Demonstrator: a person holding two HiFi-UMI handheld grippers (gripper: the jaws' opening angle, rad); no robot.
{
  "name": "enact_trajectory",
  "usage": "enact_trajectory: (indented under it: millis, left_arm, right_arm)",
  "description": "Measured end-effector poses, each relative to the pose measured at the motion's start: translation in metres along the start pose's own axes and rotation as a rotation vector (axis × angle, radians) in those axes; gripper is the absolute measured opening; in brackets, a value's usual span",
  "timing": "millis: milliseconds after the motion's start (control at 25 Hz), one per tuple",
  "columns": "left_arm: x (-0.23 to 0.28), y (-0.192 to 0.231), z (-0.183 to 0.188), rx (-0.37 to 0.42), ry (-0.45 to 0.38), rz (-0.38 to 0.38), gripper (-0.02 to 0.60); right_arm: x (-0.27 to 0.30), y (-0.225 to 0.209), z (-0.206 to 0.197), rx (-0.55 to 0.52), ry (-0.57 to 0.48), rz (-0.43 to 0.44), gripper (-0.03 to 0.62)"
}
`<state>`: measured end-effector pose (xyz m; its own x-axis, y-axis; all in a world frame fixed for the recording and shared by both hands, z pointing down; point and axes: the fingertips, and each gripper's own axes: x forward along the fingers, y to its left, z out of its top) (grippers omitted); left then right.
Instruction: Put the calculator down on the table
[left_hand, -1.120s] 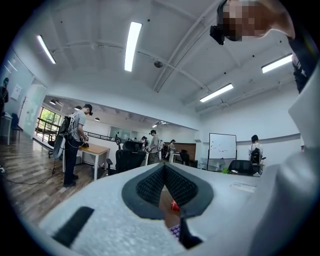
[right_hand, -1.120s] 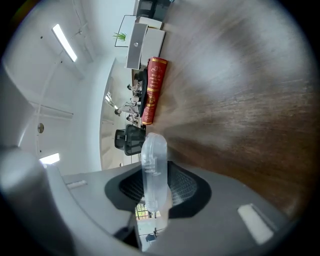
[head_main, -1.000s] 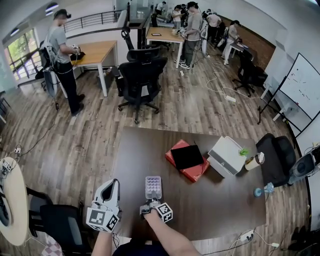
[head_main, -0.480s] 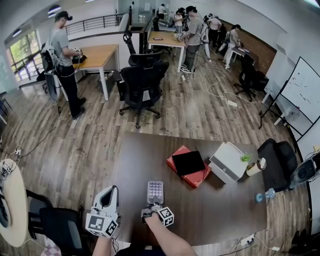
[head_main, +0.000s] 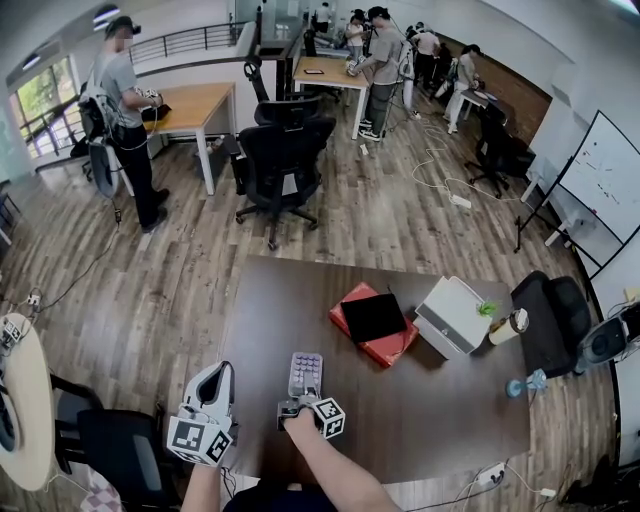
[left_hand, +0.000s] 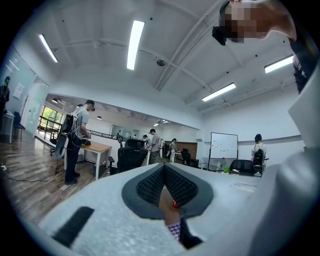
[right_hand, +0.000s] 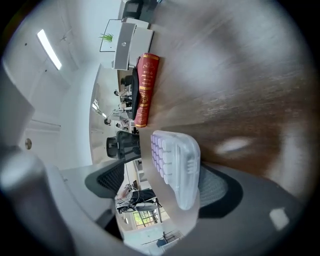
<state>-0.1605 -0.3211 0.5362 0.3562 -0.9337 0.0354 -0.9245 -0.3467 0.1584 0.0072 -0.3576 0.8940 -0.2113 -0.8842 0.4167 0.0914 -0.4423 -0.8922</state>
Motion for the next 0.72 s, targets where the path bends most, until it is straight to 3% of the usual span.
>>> enact_trajectory:
  millis: [160,400,720]
  left_arm:
    - [-0.002,-0.001,-0.001,0.002,0.0,0.002,-0.003]
    - [-0.007,-0.006,0.001,-0.003,-0.012,0.003,-0.002]
    - [-0.013,-0.004,0.0,-0.019,-0.022,0.022,-0.002]
  right_arm:
    - [-0.005,0.003,0.001,0.018,-0.002,-0.053,0.512]
    - [-0.021,-0.006,0.002,0.03,0.006,-0.104,0.523]
    - [-0.038,0.022,0.0,0.027,0.038,-0.041,0.529]
